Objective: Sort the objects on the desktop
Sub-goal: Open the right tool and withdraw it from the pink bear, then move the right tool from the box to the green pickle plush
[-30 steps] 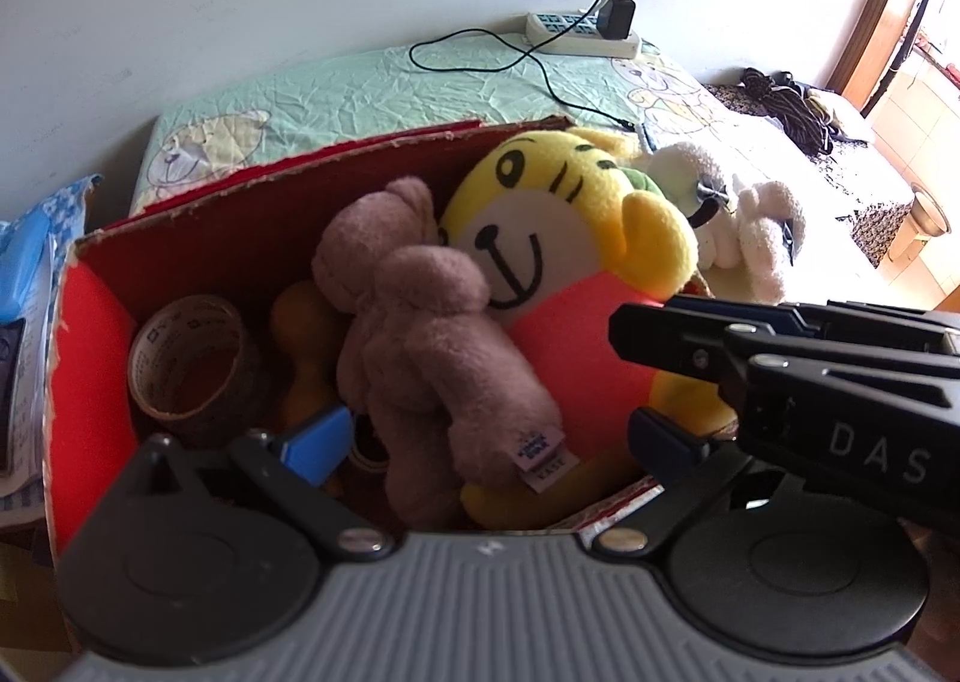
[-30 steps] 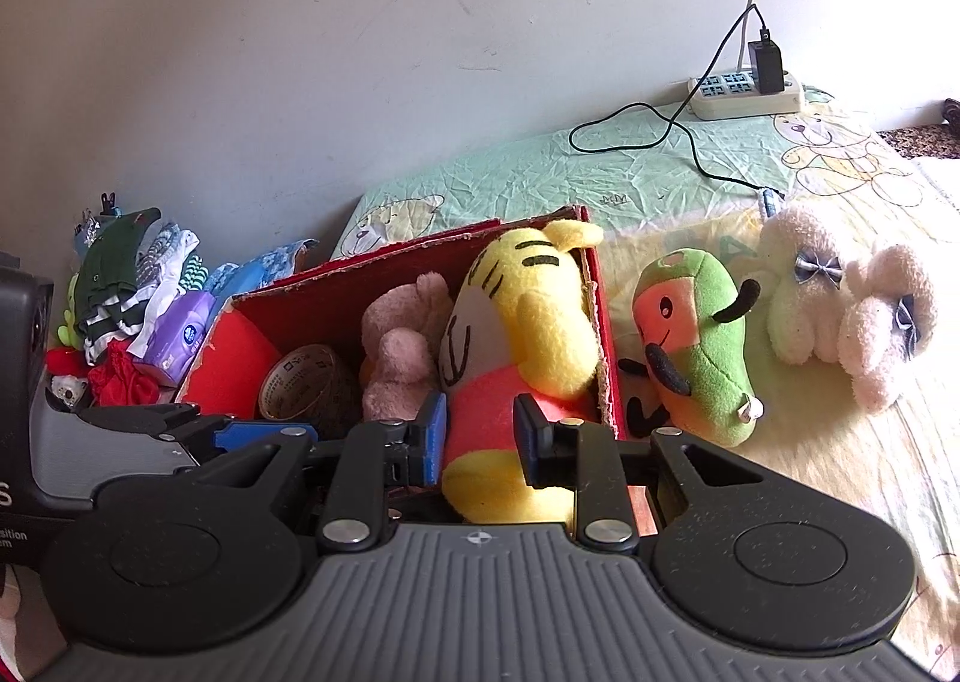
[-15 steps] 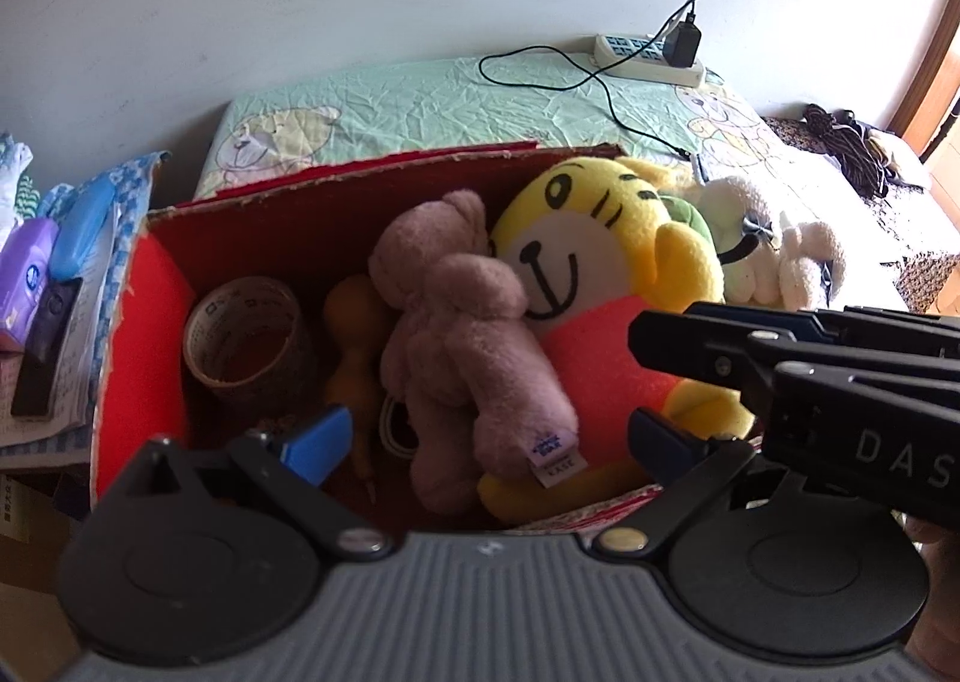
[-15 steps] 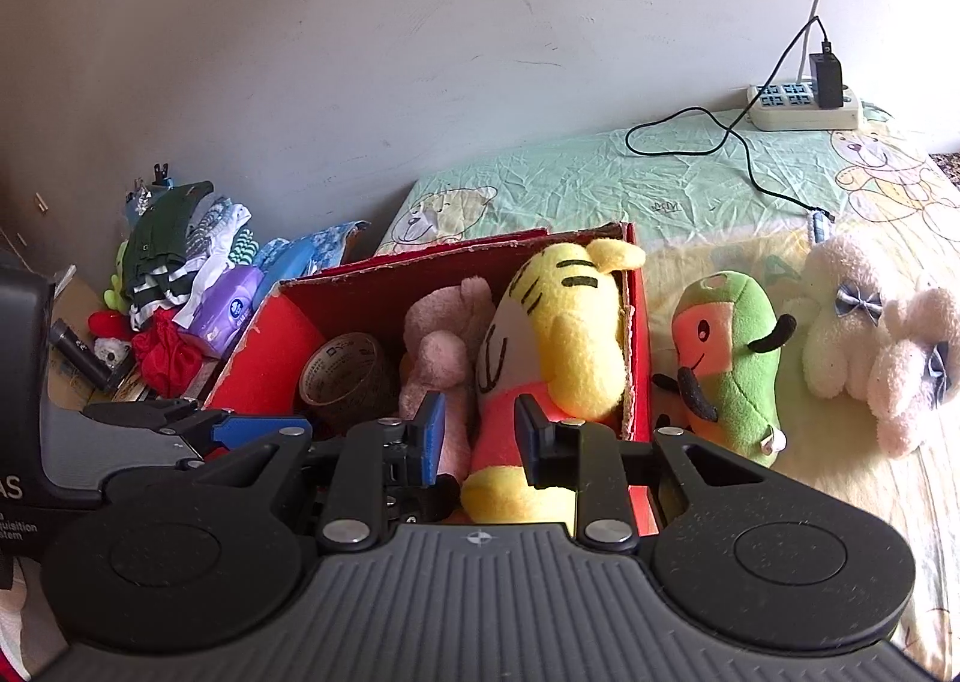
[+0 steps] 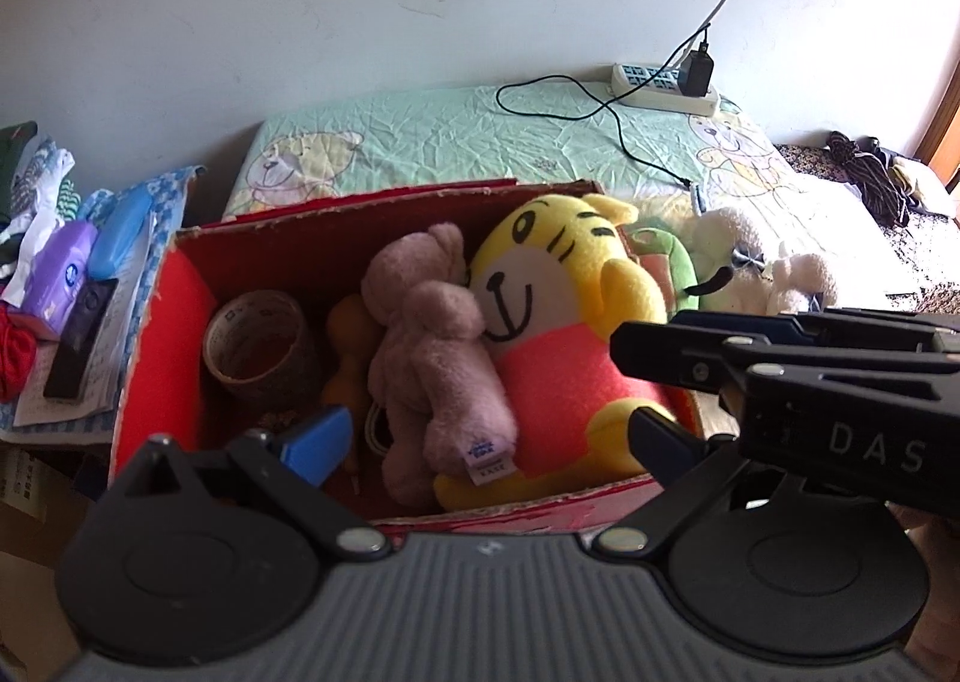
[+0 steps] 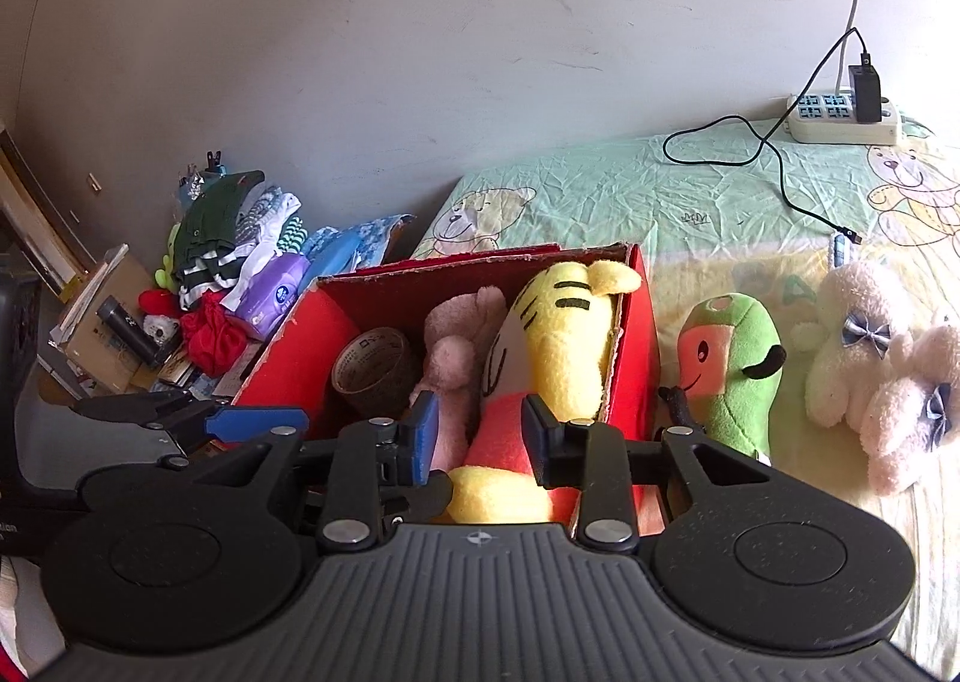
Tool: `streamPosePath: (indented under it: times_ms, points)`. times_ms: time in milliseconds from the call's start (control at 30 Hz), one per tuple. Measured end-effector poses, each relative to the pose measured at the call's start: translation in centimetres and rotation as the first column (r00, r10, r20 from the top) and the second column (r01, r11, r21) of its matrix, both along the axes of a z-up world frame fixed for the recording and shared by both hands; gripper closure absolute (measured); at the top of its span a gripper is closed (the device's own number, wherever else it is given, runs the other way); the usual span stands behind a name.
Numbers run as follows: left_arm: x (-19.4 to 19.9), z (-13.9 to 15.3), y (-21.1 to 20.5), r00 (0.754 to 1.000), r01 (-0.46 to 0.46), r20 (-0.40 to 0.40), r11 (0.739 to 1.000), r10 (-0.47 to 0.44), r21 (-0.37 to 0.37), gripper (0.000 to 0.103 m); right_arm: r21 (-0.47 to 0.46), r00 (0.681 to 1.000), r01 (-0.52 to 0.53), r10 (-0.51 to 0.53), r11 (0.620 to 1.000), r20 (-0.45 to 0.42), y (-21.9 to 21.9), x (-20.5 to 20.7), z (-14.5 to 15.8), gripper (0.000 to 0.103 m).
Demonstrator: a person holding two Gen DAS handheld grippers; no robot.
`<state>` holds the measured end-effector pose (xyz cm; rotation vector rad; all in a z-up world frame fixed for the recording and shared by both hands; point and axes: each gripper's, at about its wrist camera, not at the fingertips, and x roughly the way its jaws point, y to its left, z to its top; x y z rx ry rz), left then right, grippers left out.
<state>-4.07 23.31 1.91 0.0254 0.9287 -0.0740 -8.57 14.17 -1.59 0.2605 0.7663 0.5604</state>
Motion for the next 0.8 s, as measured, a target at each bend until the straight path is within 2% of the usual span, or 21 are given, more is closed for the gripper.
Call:
streamPosePath:
  times_ms: [367,800]
  points:
    - [-0.6,1.4,-4.9,0.999,0.036,0.026,0.999,-0.036,0.011,0.004,0.051,1.0,-0.028,0.028,0.998,0.005,-5.2,-0.3,0.2,0.069]
    - [-0.9,0.5,-13.4,0.989,0.142,0.028,0.99,-0.142,0.022,0.004,0.097,0.999,0.025,-0.02,0.995,-0.043,-13.1,-1.0,-1.3,0.069]
